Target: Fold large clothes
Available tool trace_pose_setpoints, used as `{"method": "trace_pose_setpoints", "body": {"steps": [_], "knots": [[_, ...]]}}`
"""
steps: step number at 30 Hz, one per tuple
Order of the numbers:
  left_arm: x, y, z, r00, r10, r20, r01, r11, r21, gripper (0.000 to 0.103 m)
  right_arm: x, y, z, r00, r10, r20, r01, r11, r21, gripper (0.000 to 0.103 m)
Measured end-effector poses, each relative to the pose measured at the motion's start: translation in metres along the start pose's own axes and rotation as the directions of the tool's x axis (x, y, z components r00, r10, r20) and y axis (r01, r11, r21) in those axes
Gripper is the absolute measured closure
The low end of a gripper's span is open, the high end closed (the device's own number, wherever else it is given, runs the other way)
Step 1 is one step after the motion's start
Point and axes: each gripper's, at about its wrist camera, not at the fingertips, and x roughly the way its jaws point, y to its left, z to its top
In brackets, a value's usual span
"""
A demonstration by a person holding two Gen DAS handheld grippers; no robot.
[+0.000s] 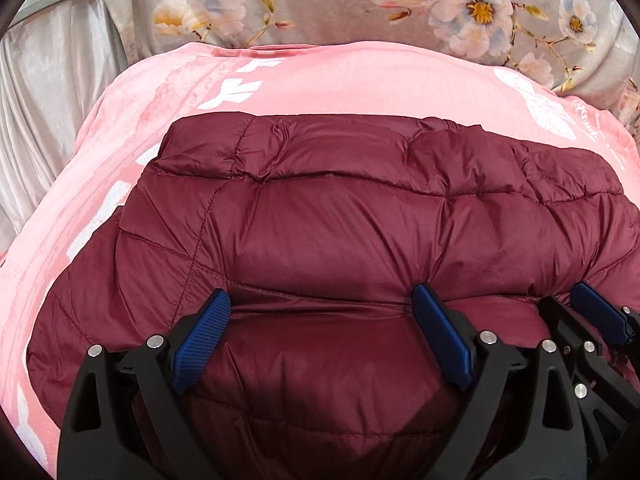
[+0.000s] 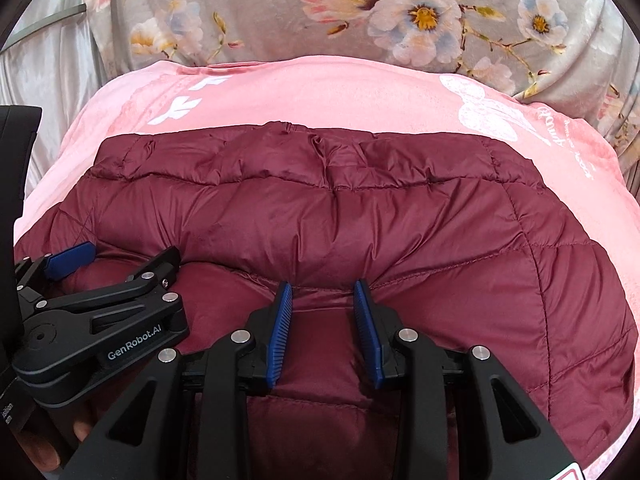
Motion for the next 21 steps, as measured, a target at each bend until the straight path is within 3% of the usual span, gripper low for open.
{"method": "trace_pose_setpoints", "body": {"steps": [17,21], "knots": [[0.0026,-0.0060,0.0004,1.000,0.027,-0.005,-0.027,1.000,0.011,0.011,0.0008,-0.0011,-0.0003,1.000,0.006,-0.003,-0.006,1.000,0.006,0.069],[0.0006,0.0000,0.0004,1.000,-0.007,-0.002,0.007,1.000,-0.015,0.010,0.0008,-0.0013,0.0004,1.000,0.008,-0.003,-0.008,1.000,0.005,0.069]]}}
